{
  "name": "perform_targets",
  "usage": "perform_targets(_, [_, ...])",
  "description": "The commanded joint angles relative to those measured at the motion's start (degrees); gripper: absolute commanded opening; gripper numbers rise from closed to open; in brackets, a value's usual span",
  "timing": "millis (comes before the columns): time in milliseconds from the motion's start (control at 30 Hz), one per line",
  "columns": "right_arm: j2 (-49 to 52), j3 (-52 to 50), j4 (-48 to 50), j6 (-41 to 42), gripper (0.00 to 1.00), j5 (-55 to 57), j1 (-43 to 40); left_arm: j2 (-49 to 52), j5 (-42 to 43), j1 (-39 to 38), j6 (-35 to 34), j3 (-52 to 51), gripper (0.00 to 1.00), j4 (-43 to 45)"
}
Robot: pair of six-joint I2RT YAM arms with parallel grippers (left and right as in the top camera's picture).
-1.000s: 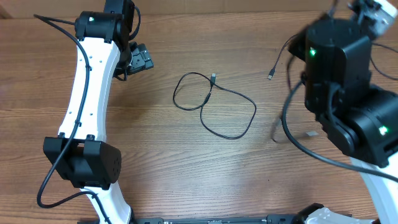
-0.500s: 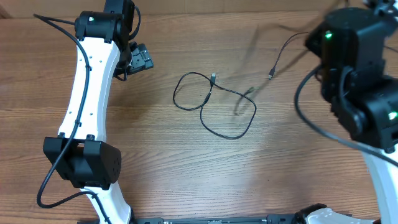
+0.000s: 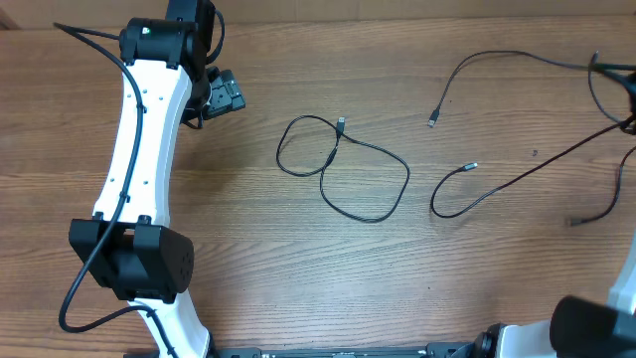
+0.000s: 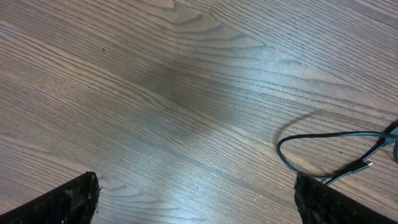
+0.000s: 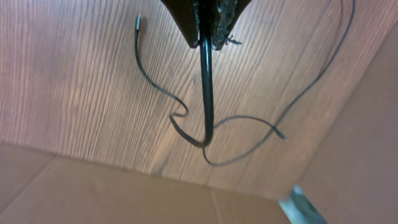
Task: Untangle cables
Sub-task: 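Lay the cable on the right side and open the right gripper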
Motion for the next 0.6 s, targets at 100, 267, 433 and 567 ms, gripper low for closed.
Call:
perform_targets(100, [2.47, 0.39, 0.68, 0.04, 0.04, -13.14, -3.48, -0.55, -0.98, -0.39, 1.07, 0.02, 1.0, 0.04])
perform_targets(267, [2.45, 0.39, 2.08, 0.02, 0.04, -29.31, -2.8, -0.52, -0.98, -0.39, 1.07, 0.02, 1.0, 0.04])
perform_targets(433, [2.45, 0.39, 3.21, 0.02, 0.04, -45.97, -1.22, -0.52, -0.98, -0.39, 1.07, 0.02, 1.0, 0.07])
perform_targets(567, [2.47, 0.39, 5.49, -6.01, 0.04, -64.11, -1.03, -0.55, -0.98, -0.39, 1.07, 0.02, 1.0, 0.04])
